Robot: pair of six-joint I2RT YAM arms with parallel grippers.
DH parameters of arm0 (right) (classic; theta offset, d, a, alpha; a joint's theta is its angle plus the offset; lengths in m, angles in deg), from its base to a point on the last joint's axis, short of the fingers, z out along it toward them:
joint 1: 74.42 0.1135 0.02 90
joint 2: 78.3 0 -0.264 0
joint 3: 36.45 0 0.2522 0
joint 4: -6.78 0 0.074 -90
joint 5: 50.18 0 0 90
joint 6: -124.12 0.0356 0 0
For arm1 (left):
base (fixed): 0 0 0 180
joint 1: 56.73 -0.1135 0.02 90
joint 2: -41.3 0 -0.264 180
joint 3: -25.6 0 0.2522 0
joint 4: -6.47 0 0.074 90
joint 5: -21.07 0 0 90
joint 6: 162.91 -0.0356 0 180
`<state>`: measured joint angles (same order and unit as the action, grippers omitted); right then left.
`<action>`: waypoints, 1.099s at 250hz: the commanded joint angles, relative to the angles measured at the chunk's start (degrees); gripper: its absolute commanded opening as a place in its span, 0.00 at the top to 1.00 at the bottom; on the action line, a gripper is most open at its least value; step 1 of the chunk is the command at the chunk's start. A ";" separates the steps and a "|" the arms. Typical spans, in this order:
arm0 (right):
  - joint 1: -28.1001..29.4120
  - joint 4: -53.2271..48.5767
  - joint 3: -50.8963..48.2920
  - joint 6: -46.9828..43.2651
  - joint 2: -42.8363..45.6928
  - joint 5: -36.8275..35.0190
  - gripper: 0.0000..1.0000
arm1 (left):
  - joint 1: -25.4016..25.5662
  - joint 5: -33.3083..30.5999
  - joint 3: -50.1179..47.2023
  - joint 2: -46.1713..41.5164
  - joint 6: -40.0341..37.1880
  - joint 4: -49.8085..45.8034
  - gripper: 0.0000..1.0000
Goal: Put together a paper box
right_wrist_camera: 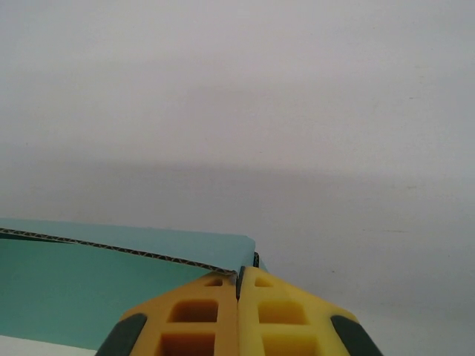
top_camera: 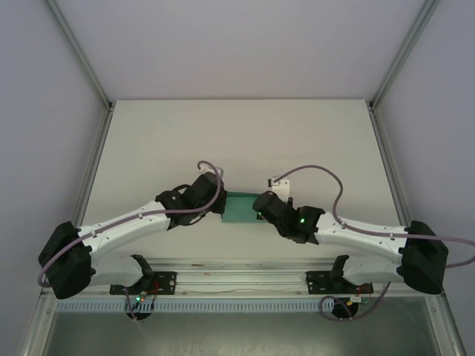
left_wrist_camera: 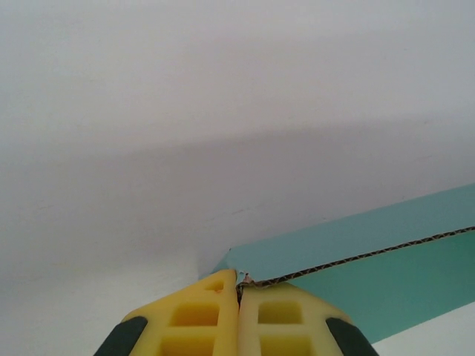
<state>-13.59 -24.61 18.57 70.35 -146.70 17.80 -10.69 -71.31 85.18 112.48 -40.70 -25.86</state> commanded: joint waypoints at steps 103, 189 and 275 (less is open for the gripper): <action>1.64 -2.96 0.32 3.75 -2.52 1.88 1.00 | 0.69 0.93 3.47 0.26 11.64 -6.06 1.00; 1.91 -1.01 -1.15 3.15 -2.19 2.07 1.00 | 0.61 4.58 7.14 4.87 10.43 -8.69 1.00; 1.96 12.17 -9.40 -2.21 0.99 2.43 1.00 | 5.71 -1.50 -9.44 -1.88 4.47 7.74 1.00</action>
<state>-12.19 -17.96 12.53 70.33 -146.88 18.83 -8.24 -70.96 79.70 112.66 -34.12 -23.69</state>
